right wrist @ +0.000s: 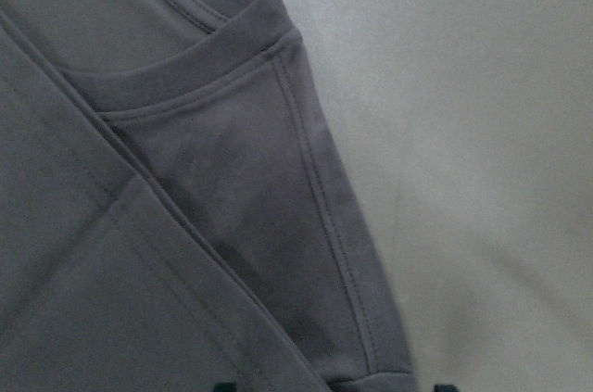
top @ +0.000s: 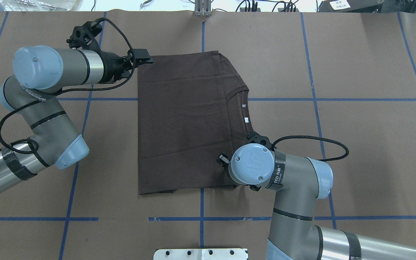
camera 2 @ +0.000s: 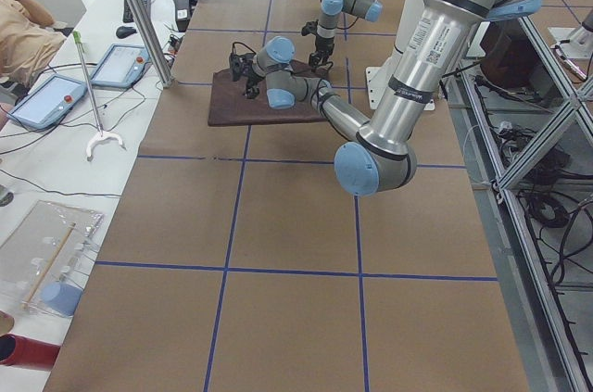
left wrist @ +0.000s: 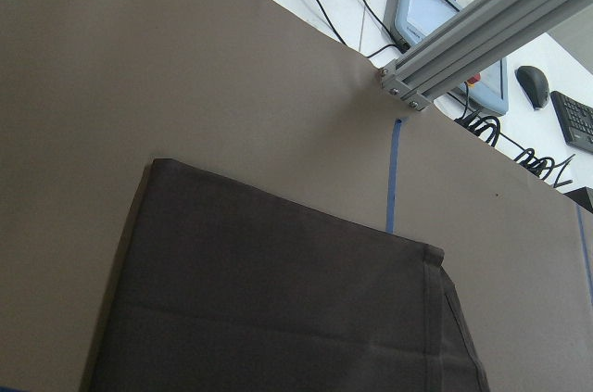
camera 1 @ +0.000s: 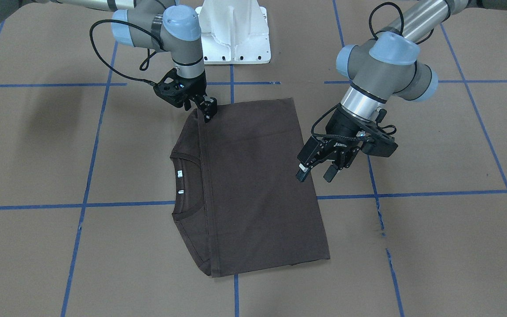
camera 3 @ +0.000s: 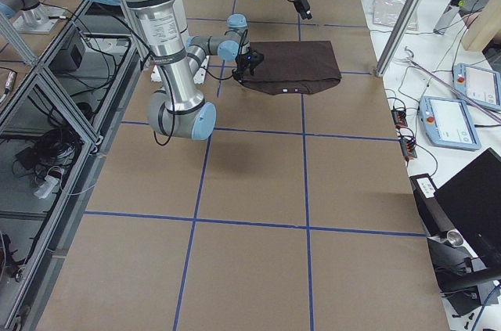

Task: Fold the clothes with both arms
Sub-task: 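Move the right gripper to the shirt edge nearest the robot beside the collar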

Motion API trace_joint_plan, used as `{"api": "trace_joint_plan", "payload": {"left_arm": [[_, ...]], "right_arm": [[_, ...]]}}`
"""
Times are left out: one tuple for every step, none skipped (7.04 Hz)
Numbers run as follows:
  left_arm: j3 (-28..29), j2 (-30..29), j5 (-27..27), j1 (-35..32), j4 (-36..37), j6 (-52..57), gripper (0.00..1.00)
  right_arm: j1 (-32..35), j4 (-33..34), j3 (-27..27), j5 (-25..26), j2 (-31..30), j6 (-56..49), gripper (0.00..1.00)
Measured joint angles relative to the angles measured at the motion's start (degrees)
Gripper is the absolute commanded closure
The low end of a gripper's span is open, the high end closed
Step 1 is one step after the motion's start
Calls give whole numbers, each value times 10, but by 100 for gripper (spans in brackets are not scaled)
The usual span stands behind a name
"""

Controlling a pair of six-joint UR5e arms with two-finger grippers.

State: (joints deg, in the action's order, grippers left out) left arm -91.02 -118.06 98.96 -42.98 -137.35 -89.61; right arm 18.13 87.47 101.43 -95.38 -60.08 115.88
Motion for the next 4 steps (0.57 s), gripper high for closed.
{"api": "trace_joint_plan", "payload": {"left_arm": [[0, 0, 0, 0, 0, 0, 1], [0, -1, 0, 0, 0, 0, 1], [0, -1, 0, 0, 1, -1, 1], [0, -2, 0, 0, 1, -1, 1]], "right_arm": [[-3, 0, 0, -1, -2, 0, 42], [-7, 1, 0, -1, -3, 0, 43], [-9, 2, 1, -1, -4, 0, 46], [-10, 2, 2, -2, -6, 0, 58]]}}
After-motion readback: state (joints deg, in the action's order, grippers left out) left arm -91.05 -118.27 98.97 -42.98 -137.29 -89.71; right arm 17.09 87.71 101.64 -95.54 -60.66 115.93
